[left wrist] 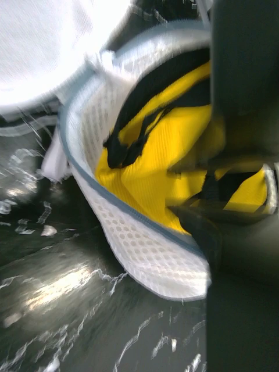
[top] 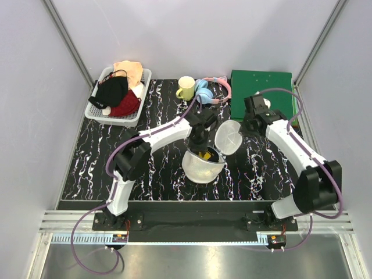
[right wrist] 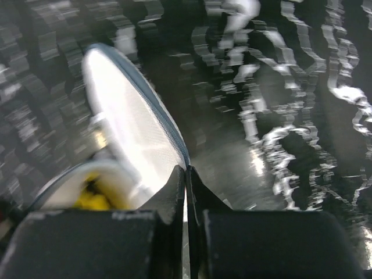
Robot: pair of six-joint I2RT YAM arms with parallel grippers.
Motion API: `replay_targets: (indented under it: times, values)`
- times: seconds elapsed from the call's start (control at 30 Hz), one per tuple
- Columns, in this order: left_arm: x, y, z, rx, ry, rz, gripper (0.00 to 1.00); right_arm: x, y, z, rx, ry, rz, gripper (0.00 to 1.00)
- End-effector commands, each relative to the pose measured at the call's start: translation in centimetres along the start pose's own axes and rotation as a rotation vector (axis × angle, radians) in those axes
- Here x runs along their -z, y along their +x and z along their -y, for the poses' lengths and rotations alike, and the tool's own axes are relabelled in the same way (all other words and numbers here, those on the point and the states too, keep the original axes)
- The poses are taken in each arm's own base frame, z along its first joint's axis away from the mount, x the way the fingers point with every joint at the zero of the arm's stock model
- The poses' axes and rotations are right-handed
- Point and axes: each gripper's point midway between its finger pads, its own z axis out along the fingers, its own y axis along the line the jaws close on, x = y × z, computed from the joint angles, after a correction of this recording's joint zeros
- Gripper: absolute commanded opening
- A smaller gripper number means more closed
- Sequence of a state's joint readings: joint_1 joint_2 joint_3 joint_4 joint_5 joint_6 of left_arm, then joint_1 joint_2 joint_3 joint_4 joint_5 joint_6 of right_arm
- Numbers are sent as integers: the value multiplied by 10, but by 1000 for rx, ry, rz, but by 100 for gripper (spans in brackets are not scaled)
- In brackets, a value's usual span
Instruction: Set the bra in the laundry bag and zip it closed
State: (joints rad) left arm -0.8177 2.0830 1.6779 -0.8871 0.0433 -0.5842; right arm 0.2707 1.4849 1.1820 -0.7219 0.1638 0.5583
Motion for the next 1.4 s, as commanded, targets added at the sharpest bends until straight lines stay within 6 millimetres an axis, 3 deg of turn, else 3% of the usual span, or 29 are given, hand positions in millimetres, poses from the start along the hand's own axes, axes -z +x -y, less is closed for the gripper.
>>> replay_targets:
  times: [0.0, 0.1, 0.17, 0.2, 0.23, 0.27, 0.3, 0.33, 0.37, 0.4, 0.43, 0.47, 0.5, 0.53, 0.6, 0.8, 0.93, 1.1, 1.2, 1.23, 1.27, 1.37]
  values:
    - [87, -56, 15, -31, 55, 241, 50, 49, 20, -26, 106, -48, -22, 0]
    - [145, -71, 18, -25, 116, 364, 61, 67, 34, -38, 96, -96, -39, 0]
    - [165, -68, 19, -34, 147, 393, 63, 77, 38, -46, 85, -128, -57, 0]
    - [184, -65, 21, -39, 179, 428, 62, 80, 39, -49, 80, -142, -63, 0]
    - [192, -65, 27, -47, 220, 458, 60, 83, 39, -51, 67, -155, -72, 0]
    - [180, -49, 25, -59, 239, 427, 57, 90, 40, -58, 65, -182, -87, 0]
    - [180, -40, 32, -88, 275, 443, 56, 93, 39, -62, 59, -195, -94, 0]
    - [216, -46, 48, -119, 384, 590, 56, 97, 38, -65, 49, -205, -101, 0]
    - [213, -36, 51, -138, 410, 616, 56, 104, 35, -72, 40, -230, -109, 0]
    - [188, -12, 52, -170, 418, 587, 58, 107, 34, -75, 33, -244, -115, 0]
    - [210, -13, 61, -172, 484, 692, 59, 109, 33, -79, 21, -255, -120, 0]
    - [210, -9, 64, -174, 501, 715, 62, 114, 32, -84, 17, -277, -133, 0]
    - [194, 9, 67, -201, 505, 696, 64, 117, 34, -89, 12, -296, -153, 0]
    - [201, 8, 76, -220, 542, 746, 66, 119, 35, -92, -3, -306, -164, 0]
    - [196, 18, 88, -261, 540, 771, 69, 122, 37, -97, -15, -332, -190, 0]
    - [167, 6, 104, -232, 452, 779, 76, 127, 47, -103, -37, -356, -237, 0]
    - [169, -6, 119, -201, 479, 795, 83, 129, 52, -102, -60, -358, -254, 0]
    - [148, -11, 116, -155, 429, 772, 84, 138, 57, -106, -91, -392, -281, 0]
    - [140, -18, 110, -146, 381, 773, 74, 144, 59, -108, -111, -416, -295, 0]
    - [133, -19, 105, -141, 357, 753, 64, 147, 60, -109, -121, -424, -299, 0]
    - [132, -23, 98, -124, 344, 750, 41, 150, 60, -111, -126, -442, -306, 0]
    - [135, -24, 81, -70, 356, 727, 15, 155, 58, -111, -132, -454, -293, 0]
